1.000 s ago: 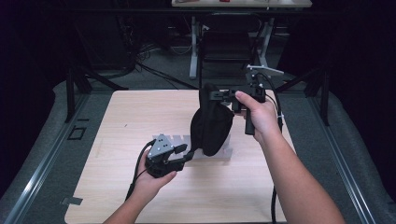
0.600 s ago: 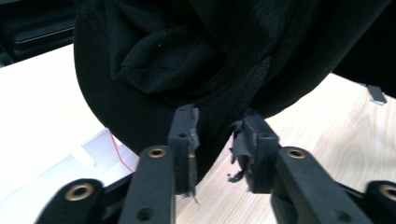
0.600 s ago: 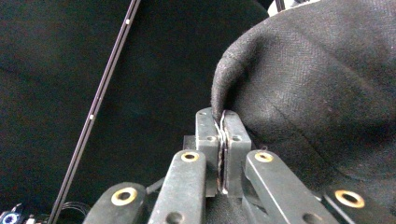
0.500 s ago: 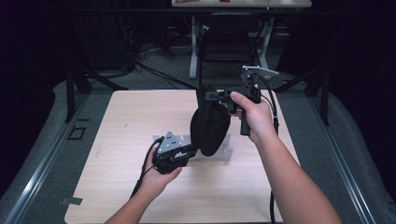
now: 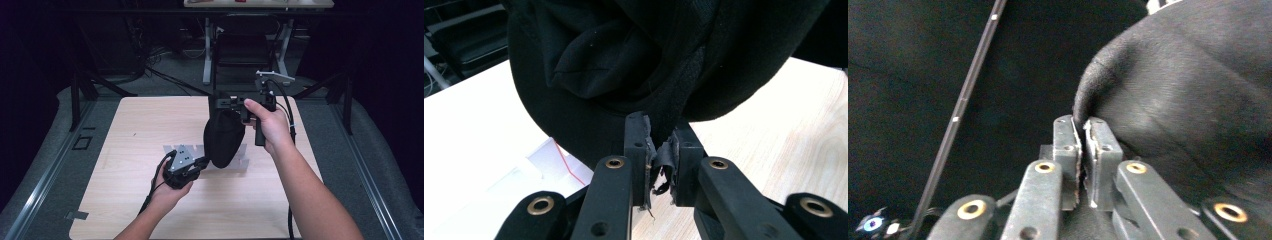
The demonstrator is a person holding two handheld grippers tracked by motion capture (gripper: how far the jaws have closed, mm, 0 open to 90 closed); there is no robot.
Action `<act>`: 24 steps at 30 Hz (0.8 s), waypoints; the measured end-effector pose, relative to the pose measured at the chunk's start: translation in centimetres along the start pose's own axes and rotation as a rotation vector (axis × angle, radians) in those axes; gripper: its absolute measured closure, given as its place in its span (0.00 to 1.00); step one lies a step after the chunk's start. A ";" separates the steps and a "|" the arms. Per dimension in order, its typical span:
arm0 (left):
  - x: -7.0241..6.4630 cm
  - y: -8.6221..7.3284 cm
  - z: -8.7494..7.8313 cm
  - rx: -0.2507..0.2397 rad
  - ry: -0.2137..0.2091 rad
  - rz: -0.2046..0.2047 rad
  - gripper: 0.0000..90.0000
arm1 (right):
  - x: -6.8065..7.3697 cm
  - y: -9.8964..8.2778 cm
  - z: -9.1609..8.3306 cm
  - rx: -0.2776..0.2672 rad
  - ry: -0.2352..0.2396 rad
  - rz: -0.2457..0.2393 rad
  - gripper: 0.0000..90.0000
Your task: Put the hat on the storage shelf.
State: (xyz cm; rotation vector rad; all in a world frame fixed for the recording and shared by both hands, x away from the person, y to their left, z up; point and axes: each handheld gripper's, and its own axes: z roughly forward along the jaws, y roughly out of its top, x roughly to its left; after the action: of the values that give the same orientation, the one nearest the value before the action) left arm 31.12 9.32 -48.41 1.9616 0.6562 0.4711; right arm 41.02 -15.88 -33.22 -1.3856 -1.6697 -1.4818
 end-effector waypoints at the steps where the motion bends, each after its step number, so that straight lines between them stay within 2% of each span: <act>1: 0.0 -0.2 0.0 -0.012 0.003 0.000 0.91 | 0.0 0.0 0.1 -0.003 0.012 0.004 0.92; 5: 0.1 -0.5 -0.2 -0.029 0.015 0.002 0.92 | 0.3 -0.1 -0.1 -0.014 0.030 -0.009 0.90; 11: 0.9 -1.4 -0.7 -0.068 0.023 -0.056 0.95 | 0.7 0.0 -1.3 -0.036 0.015 -0.042 0.88; 15: 1.3 -2.1 -1.0 -0.083 0.036 -0.088 0.95 | 0.5 0.0 -2.0 -0.047 -0.003 -0.038 0.89; 18: 1.3 -2.3 -1.1 -0.080 0.043 -0.088 0.95 | 0.3 0.0 -2.4 -0.054 0.001 -0.033 0.90; 24: 1.7 -2.9 -1.1 -0.080 0.037 -0.113 0.95 | -0.1 -0.1 -3.0 -0.059 -0.003 -0.030 0.90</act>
State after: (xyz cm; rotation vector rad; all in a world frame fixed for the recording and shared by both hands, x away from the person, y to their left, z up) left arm 31.13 12.22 -50.39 1.8338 0.7562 0.4577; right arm 40.27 -18.69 -32.49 -1.3999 -1.6679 -1.5574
